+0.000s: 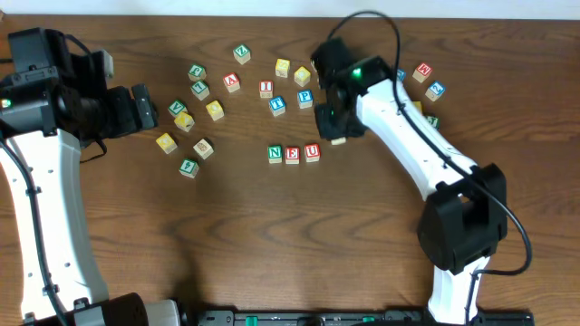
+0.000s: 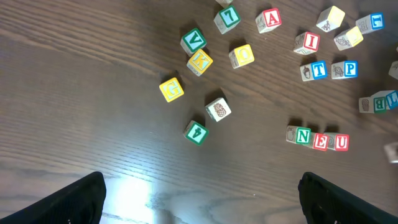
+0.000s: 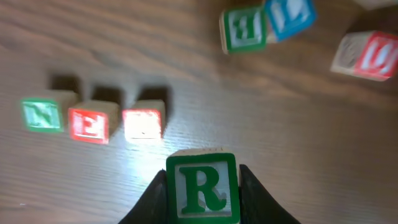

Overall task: Spell out NEURIPS
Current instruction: 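Carry the green R block to the right of the U block, then set the green R block down and open the right gripper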

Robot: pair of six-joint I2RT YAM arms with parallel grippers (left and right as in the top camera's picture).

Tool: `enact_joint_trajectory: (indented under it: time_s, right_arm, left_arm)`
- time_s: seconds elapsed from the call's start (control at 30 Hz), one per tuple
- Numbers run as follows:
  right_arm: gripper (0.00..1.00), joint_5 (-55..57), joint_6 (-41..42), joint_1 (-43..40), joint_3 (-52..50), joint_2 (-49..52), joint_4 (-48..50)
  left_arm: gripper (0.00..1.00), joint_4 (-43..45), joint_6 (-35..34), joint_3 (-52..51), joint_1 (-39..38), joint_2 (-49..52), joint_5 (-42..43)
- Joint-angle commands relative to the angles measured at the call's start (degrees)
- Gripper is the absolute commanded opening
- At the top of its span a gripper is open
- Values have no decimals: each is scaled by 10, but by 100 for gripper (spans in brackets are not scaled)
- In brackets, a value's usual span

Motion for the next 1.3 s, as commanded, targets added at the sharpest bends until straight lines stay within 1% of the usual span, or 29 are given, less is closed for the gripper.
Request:
enact_joint_trajectory:
  time_s: [0.0, 0.23, 0.57, 0.63, 0.77, 0.87, 1.27]
  right_arm:
    - [20, 4, 21, -2, -51, 5, 35]
    - [20, 3, 31, -2, -123, 5, 117]
    - [24, -1, 55, 0, -180, 5, 216]
    - [24, -4, 55, 1, -183, 5, 222]
    - [29, -12, 55, 11, -188, 5, 227]
    - [31, -14, 59, 22, -193, 5, 234]
    - [32, -34, 61, 39, -195, 5, 247]
  left_arm:
    - [98, 0, -1, 13, 2, -4, 7]
    - [98, 0, -1, 13, 2, -4, 7]
    - [97, 0, -1, 13, 2, -4, 7]
    - [98, 0, -1, 13, 1, -4, 7]
    - [98, 0, -1, 13, 2, -4, 7]
    - [98, 0, -1, 13, 2, -4, 7]
    - [98, 0, -1, 13, 2, -4, 7]
